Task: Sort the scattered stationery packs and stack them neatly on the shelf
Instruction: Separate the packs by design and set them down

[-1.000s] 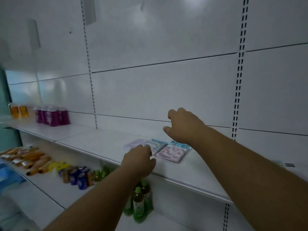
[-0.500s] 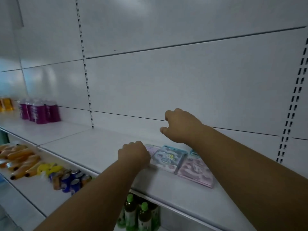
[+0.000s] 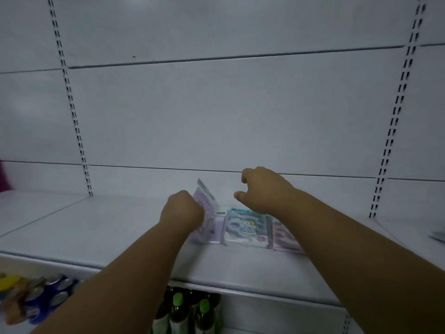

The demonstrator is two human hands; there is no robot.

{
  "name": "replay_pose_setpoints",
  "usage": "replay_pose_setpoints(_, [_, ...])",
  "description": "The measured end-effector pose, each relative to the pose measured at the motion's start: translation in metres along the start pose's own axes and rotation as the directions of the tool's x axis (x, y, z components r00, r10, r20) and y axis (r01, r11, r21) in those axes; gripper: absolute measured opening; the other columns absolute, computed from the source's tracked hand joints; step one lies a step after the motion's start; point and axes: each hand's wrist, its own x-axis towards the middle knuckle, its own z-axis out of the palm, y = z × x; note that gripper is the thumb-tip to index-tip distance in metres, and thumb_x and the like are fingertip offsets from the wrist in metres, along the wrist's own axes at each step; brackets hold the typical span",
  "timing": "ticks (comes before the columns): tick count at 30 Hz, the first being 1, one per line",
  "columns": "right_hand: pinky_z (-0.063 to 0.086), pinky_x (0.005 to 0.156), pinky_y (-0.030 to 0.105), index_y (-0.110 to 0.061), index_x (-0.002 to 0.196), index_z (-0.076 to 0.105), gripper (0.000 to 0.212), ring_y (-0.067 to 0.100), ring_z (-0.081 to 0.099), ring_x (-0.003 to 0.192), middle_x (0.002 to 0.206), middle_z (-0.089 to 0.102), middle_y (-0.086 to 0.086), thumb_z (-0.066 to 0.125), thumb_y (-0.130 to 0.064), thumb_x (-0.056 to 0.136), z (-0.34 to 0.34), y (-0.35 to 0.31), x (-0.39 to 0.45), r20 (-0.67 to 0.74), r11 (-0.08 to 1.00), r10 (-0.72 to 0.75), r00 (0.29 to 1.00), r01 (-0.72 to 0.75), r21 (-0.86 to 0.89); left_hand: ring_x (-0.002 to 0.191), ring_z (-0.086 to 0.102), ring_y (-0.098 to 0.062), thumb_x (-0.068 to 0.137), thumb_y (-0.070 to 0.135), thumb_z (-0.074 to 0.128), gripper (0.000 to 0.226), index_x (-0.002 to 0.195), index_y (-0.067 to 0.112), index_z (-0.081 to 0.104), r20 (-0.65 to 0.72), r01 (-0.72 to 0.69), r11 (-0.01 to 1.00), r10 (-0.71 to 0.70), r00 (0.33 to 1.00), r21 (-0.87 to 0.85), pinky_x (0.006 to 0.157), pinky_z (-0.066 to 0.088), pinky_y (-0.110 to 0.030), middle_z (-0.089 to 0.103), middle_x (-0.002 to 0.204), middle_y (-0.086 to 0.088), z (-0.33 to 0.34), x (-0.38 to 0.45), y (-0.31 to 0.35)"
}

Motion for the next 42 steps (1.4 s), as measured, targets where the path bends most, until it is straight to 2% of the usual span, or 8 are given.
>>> replay_pose_setpoints(4, [0.042, 0.072, 0.032, -0.011, 0.107, 0.058, 0.048, 0.027, 0.058, 0.097, 0.111, 0.063, 0.011, 0.055, -0.053, 0.085, 0.022, -0.009, -0.018, 0.126, 0.987, 0.143, 0.982, -0.133, -0.088, 0.072, 0.065, -0.017, 0.088, 0.017, 0.058, 0.011, 0.085, 0.026, 0.052, -0.053, -0.08, 0.822, 0.06, 0.997, -0.564, 0.056, 0.055, -0.031, 0.064, 0.086, 0.001, -0.018, -0.021, -0.015])
replay_pose_setpoints(8, [0.046, 0.087, 0.038, -0.017, 0.112, 0.061, 0.067, 0.028, 0.06, 0.101, 0.113, 0.066, 0.009, 0.038, -0.07, 0.078, 0.05, -0.023, -0.036, 0.197, 0.946, 0.283, 0.939, -0.24, -0.217, 0.07, 0.072, -0.016, 0.092, 0.018, 0.06, 0.014, 0.091, 0.031, 0.055, -0.015, -0.092, 0.576, 0.137, 0.99, -0.812, 0.056, 0.056, -0.028, 0.07, 0.089, 0.005, -0.039, -0.038, -0.032])
replay_pose_setpoints(12, [0.039, 0.093, 0.042, -0.023, 0.118, 0.058, 0.07, 0.028, 0.059, 0.105, 0.117, 0.064, 0.006, 0.031, -0.069, 0.074, 0.057, -0.039, -0.036, 0.221, 0.92, 0.346, 0.912, -0.283, -0.27, 0.069, 0.073, -0.013, 0.093, 0.016, 0.06, 0.014, 0.093, 0.031, 0.057, 0.04, -0.062, 0.509, 0.186, 0.982, -0.858, 0.053, 0.056, -0.025, 0.072, 0.089, 0.007, -0.05, -0.044, -0.047])
replay_pose_setpoints(16, [0.045, 0.085, 0.035, -0.019, 0.103, 0.058, 0.057, 0.028, 0.061, 0.1, 0.11, 0.067, 0.006, 0.061, -0.062, 0.066, 0.05, -0.047, -0.032, 0.191, 0.905, 0.424, 0.885, -0.408, -0.12, 0.071, 0.073, -0.013, 0.094, 0.018, 0.059, 0.012, 0.096, 0.03, 0.057, 0.038, -0.082, 0.522, 0.215, 0.976, -0.849, 0.052, 0.055, -0.021, 0.072, 0.092, 0.005, -0.057, -0.047, -0.057])
replay_pose_setpoints(21, [0.044, 0.088, 0.033, -0.009, 0.127, 0.04, 0.064, 0.032, 0.054, 0.108, 0.124, 0.045, 0.017, 0.073, -0.027, 0.075, 0.046, -0.055, -0.026, 0.085, 0.84, 0.51, 0.856, -0.517, 0.164, 0.072, 0.073, -0.013, 0.093, 0.017, 0.06, 0.012, 0.096, 0.029, 0.058, 0.033, -0.084, 0.495, 0.222, 0.974, -0.865, 0.052, 0.056, -0.02, 0.073, 0.092, 0.004, -0.061, -0.044, -0.063])
replay_pose_setpoints(27, [0.055, 0.081, 0.04, -0.012, 0.102, 0.065, 0.022, 0.025, 0.067, 0.087, 0.097, 0.07, 0.009, 0.061, -0.008, 0.081, 0.028, -0.031, -0.048, -0.226, 0.698, 0.515, 0.827, -0.252, 0.67, 0.071, 0.073, -0.013, 0.093, 0.015, 0.059, 0.013, 0.096, 0.027, 0.06, 0.088, -0.024, 0.45, 0.227, 0.97, -0.893, 0.056, 0.057, -0.025, 0.074, 0.086, 0.006, -0.042, -0.047, -0.045])
replay_pose_setpoints(34, [0.054, 0.052, 0.021, -0.025, 0.087, 0.06, 0.019, 0.012, 0.071, 0.074, 0.085, 0.07, -0.002, 0.064, -0.006, 0.084, -0.026, 0.035, -0.099, -0.262, 0.546, 0.635, 0.727, -0.182, 0.818, 0.074, 0.074, -0.016, 0.092, 0.011, 0.06, 0.014, 0.094, 0.025, 0.06, 0.159, 0.039, 0.38, 0.29, 0.944, -0.924, 0.062, 0.059, -0.032, 0.075, 0.09, 0.003, 0.005, -0.079, 0.026])
replay_pose_setpoints(42, [0.059, 0.076, 0.041, -0.012, 0.102, 0.062, 0.019, 0.022, 0.07, 0.084, 0.097, 0.071, 0.008, 0.062, -0.003, 0.085, -0.088, 0.162, -0.199, -0.295, 0.516, 0.741, 0.603, -0.23, 0.825, 0.071, 0.074, -0.015, 0.09, 0.01, 0.062, 0.016, 0.093, 0.025, 0.06, 0.244, 0.082, 0.364, 0.425, 0.872, -0.928, 0.051, 0.055, -0.023, 0.076, 0.079, 0.011, 0.082, -0.158, 0.152])
